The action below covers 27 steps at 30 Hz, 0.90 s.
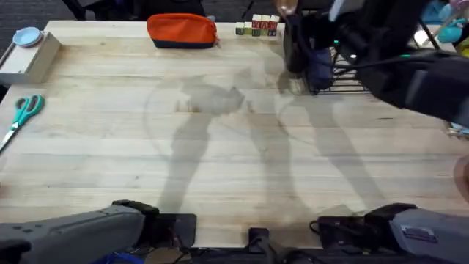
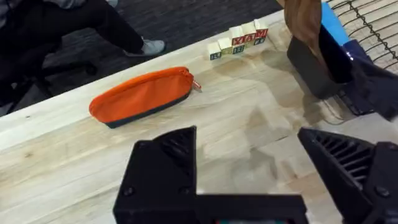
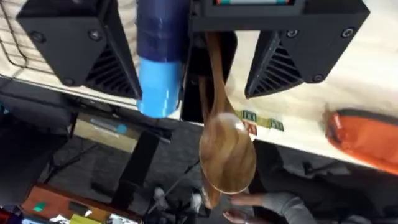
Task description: Pick up the spoon on the table one by one and put them onto the rack
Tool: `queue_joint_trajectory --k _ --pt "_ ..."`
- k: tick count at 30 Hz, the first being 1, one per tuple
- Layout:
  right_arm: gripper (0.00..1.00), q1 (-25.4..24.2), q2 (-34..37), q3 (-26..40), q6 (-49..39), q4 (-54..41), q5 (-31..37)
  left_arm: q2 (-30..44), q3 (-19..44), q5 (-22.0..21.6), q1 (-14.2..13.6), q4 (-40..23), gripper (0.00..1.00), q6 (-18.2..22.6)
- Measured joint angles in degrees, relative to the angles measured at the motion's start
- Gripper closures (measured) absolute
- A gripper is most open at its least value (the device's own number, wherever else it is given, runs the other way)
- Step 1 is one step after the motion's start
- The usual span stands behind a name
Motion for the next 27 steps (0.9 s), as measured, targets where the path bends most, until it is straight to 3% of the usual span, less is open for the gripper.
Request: queue_joint_trajectory --k 1,2,10,14,19,27 --pt "0.005 0.0 -5.7 0.0 0.0 -8.8 0.0 0.0 0.0 0.0 0.0 0.0 0.006 0.0" --pt "0.005 0.0 -7.6 0.0 0.0 -11.3 0.0 0.0 0.0 0.0 0.0 0.0 0.007 0.0" --pt "0.005 -0.4 -21.0 0.0 0.5 -27.0 0.0 0.0 0.0 0.0 0.0 0.0 0.008 0.0" --pt "0.005 -4.0 -28.9 0.0 1.6 -33.7 0.0 0.0 0.0 -0.2 0.0 -0.3 0.007 0.0" --pt "0.005 -8.0 -33.7 0.6 2.3 -38.7 0.0 -0.2 0.0 -2.2 0.0 -2.3 0.007 0.0" --pt "0.005 -11.8 -33.7 6.2 3.3 -49.2 0.0 -5.5 0.0 -7.6 0.0 -11.2 0.007 0.0"
